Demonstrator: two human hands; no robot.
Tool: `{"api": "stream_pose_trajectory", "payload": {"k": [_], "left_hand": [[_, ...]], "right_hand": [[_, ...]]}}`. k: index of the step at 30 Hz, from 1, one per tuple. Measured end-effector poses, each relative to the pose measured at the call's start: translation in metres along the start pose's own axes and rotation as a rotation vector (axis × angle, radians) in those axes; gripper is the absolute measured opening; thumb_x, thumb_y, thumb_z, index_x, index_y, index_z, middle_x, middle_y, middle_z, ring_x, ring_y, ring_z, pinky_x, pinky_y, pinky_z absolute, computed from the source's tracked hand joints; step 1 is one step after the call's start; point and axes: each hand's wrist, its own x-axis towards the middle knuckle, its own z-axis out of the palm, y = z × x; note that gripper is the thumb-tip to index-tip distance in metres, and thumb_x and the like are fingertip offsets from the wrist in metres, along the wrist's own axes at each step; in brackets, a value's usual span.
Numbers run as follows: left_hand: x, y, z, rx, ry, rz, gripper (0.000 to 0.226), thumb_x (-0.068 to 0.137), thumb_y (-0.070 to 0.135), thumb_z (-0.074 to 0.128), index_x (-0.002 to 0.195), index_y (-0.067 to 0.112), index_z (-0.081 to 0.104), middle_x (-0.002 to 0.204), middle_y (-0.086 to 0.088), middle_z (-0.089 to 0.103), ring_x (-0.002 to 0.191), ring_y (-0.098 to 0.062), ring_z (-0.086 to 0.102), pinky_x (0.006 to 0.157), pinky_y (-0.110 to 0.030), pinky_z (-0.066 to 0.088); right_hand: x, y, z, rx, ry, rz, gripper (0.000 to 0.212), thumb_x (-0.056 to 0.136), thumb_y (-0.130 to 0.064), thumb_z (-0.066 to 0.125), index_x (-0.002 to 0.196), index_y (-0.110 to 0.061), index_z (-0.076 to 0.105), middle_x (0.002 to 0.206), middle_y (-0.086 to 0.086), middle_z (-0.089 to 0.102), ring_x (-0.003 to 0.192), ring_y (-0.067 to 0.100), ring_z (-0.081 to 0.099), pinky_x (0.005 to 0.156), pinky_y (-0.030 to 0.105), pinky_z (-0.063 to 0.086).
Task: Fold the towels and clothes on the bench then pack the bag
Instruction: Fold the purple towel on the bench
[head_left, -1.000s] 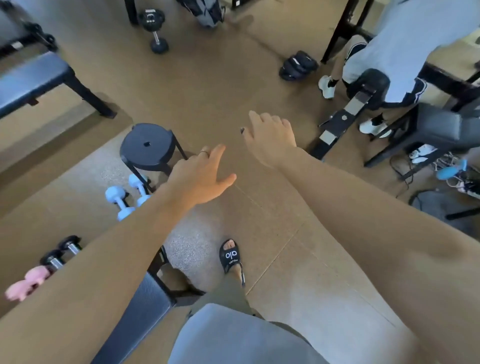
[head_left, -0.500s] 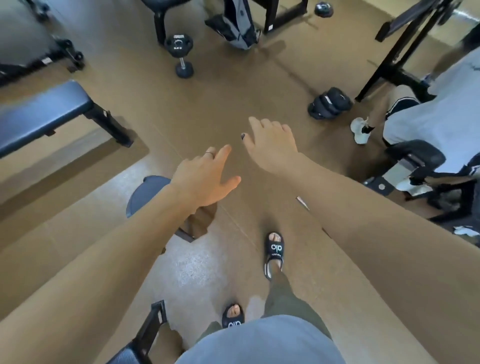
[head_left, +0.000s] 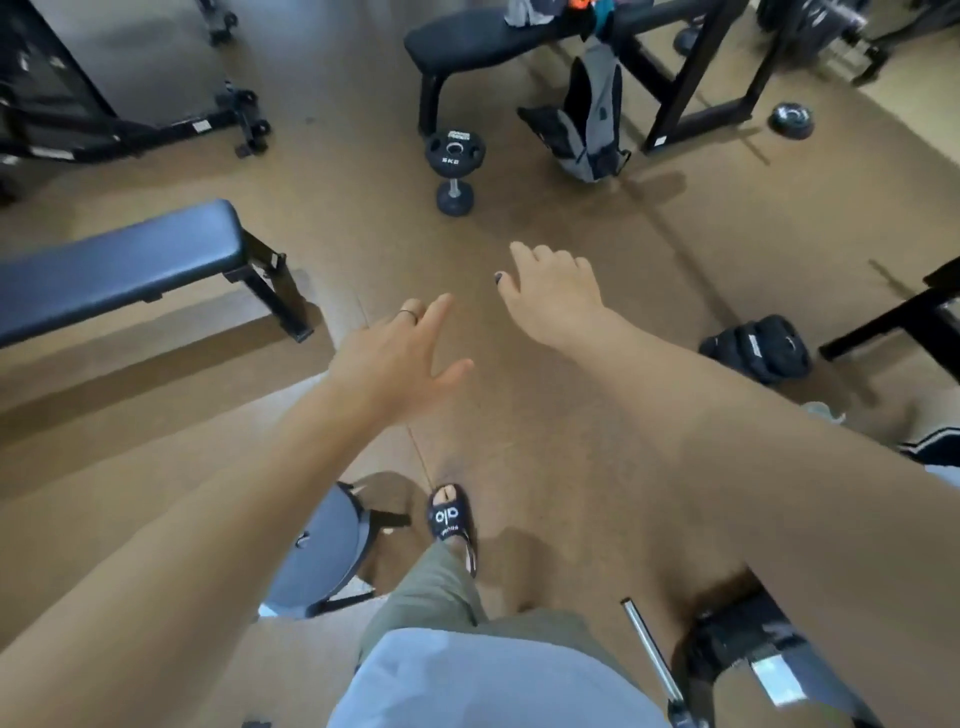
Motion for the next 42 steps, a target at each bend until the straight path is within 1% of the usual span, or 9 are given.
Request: {"api": "stream_pose_trajectory", "payload": {"k": [5,13,15,18,22,26,29,35,42], "left_hand": [[0.139,-0.076,-0.020,-0.033,-0.018,-0.031,0.080,0.097,0.065,0.037,0.159,0.023,0.011,0.153,-0.007,0.039,0.121,-0.031,0.057,0.081,-0.040,0.044],[0.359,-0.180,-0.077,-0.017,-0.023,0.018,0.075,0.098,0.063,0.037,0.157,0.023,0.016,0.149,-0.005,0.042,0.114,-0.032,0.060,0.075,-0.037,0.037],[0.414,-0.197,-0.090,-0.004,-0.013,0.033,0.074,0.097,0.064,0.037,0.156,0.024,0.016,0.148,-0.004,0.043,0.112,-0.031,0.061,0.077,-0.038,0.041],[0.501,-0.221,-0.102,-0.017,-0.001,0.046,0.076,0.096,0.065,0.039,0.157,0.025,0.016,0.147,-0.004,0.044,0.115,-0.030,0.060,0.089,-0.041,0.051],[0.621,-0.249,-0.114,0.003,0.012,0.037,0.074,0.096,0.063,0.041,0.155,0.025,0.019,0.143,-0.006,0.048,0.106,-0.031,0.063,0.087,-0.045,0.054],[0.731,-0.274,-0.129,0.022,0.012,-0.004,0.076,0.096,0.063,0.042,0.157,0.025,0.017,0.145,-0.004,0.046,0.109,-0.031,0.062,0.085,-0.041,0.052],[0.803,-0.291,-0.146,0.032,0.002,-0.016,0.075,0.098,0.062,0.039,0.158,0.026,0.013,0.151,-0.001,0.040,0.117,-0.030,0.059,0.081,-0.037,0.041],[0.963,-0.345,-0.169,0.043,0.040,0.059,0.077,0.098,0.064,0.035,0.160,0.025,0.011,0.152,-0.002,0.041,0.117,-0.029,0.060,0.086,-0.041,0.046],[1.172,-0.430,-0.176,0.032,-0.020,0.207,0.078,0.098,0.065,0.034,0.161,0.025,0.009,0.158,-0.006,0.036,0.124,-0.032,0.057,0.092,-0.044,0.048]], "right_hand": [[0.152,0.001,-0.018,-0.018,0.031,0.000,0.055,0.106,-0.046,0.026,0.151,-0.016,0.034,0.140,0.013,0.053,0.125,0.036,0.049,0.101,0.047,0.035],[0.376,0.002,-0.057,0.005,0.047,0.026,0.053,0.105,-0.044,0.030,0.149,-0.017,0.037,0.138,0.012,0.056,0.124,0.035,0.051,0.101,0.046,0.036],[0.432,0.010,-0.067,0.001,0.063,0.033,0.052,0.105,-0.044,0.031,0.148,-0.016,0.039,0.136,0.012,0.057,0.123,0.036,0.052,0.099,0.045,0.036],[0.520,0.029,-0.077,0.015,0.077,0.057,0.051,0.105,-0.045,0.032,0.146,-0.016,0.040,0.133,0.012,0.059,0.121,0.036,0.053,0.099,0.046,0.037],[0.643,0.057,-0.085,0.049,0.056,0.073,0.051,0.105,-0.045,0.030,0.147,-0.017,0.038,0.138,0.012,0.056,0.125,0.037,0.051,0.102,0.048,0.035],[0.759,0.086,-0.098,0.135,0.005,0.132,0.052,0.105,-0.045,0.028,0.147,-0.016,0.038,0.142,0.014,0.053,0.128,0.038,0.048,0.106,0.050,0.034],[0.833,0.101,-0.114,0.114,0.003,0.131,0.050,0.105,-0.045,0.029,0.143,-0.015,0.041,0.139,0.014,0.055,0.126,0.038,0.049,0.104,0.049,0.035],[0.987,0.120,-0.142,0.121,-0.005,0.161,0.052,0.106,-0.045,0.027,0.148,-0.016,0.037,0.145,0.012,0.050,0.130,0.037,0.046,0.107,0.049,0.032],[1.179,0.140,-0.134,0.150,-0.025,0.337,0.057,0.106,-0.047,0.025,0.155,-0.018,0.030,0.152,0.012,0.045,0.136,0.037,0.043,0.111,0.051,0.031]]}}
